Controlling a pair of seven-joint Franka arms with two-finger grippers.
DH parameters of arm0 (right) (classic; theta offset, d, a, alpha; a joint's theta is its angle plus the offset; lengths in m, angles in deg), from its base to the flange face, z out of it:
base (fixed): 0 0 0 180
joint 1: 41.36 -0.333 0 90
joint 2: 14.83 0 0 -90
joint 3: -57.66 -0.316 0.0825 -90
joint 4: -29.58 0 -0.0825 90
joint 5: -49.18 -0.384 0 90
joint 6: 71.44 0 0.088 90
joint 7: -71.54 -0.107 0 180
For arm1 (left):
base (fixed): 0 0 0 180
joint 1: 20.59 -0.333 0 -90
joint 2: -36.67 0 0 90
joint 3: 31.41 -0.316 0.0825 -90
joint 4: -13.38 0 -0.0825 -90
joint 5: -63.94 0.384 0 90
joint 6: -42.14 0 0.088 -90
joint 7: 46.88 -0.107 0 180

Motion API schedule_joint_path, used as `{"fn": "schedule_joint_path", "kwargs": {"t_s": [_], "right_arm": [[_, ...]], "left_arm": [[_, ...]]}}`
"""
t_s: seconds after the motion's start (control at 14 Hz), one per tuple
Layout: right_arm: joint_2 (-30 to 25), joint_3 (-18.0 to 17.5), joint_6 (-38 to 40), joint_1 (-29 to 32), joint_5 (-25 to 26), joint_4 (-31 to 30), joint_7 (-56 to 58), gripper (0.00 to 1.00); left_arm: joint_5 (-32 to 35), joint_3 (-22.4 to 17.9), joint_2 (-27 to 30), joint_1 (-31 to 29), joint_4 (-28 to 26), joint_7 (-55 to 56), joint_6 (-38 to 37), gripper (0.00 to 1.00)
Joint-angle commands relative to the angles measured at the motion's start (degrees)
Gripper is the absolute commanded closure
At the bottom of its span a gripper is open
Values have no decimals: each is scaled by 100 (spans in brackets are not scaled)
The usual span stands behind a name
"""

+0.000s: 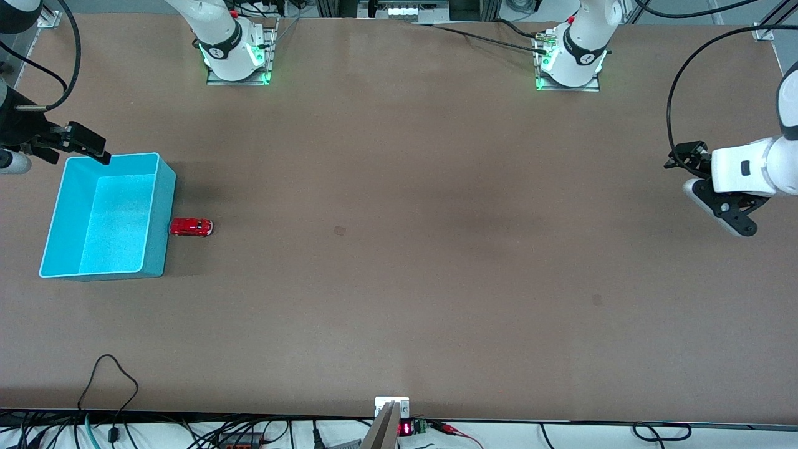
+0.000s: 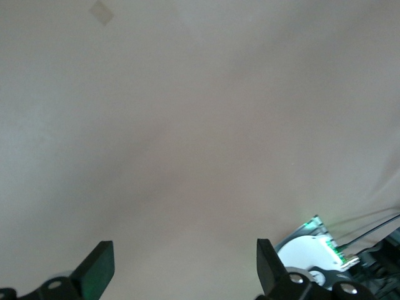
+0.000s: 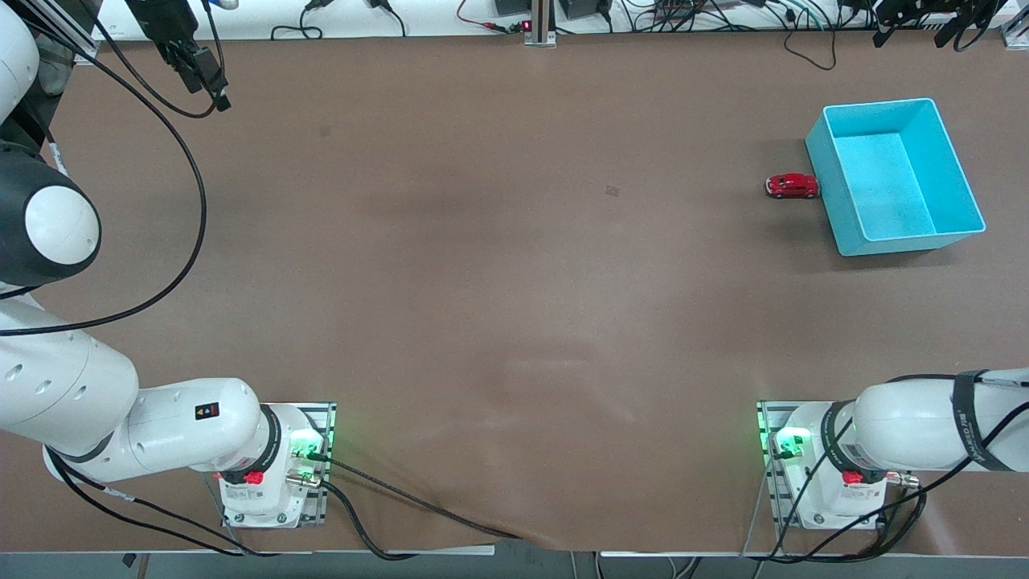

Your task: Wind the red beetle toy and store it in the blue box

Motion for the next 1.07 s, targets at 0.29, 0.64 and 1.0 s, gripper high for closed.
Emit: {"fn": "schedule_joint_path", "kwargs": {"t_s": [0.29,0.64,1.0], "right_arm": [[73,-54,-74,-29,51,-68,5,0],[573,-54,-618,-328,-11,-25,-12,0],[854,-54,-996,-521,-20,-7,-12,0]], "left_arm": [[56,-559,485,1033,187,1968,-67,0],[-128,-885,1742,1430,-1500,4082,1823,0],[-120,-816,1663,1448,-1220,3986,1588,0]]}}
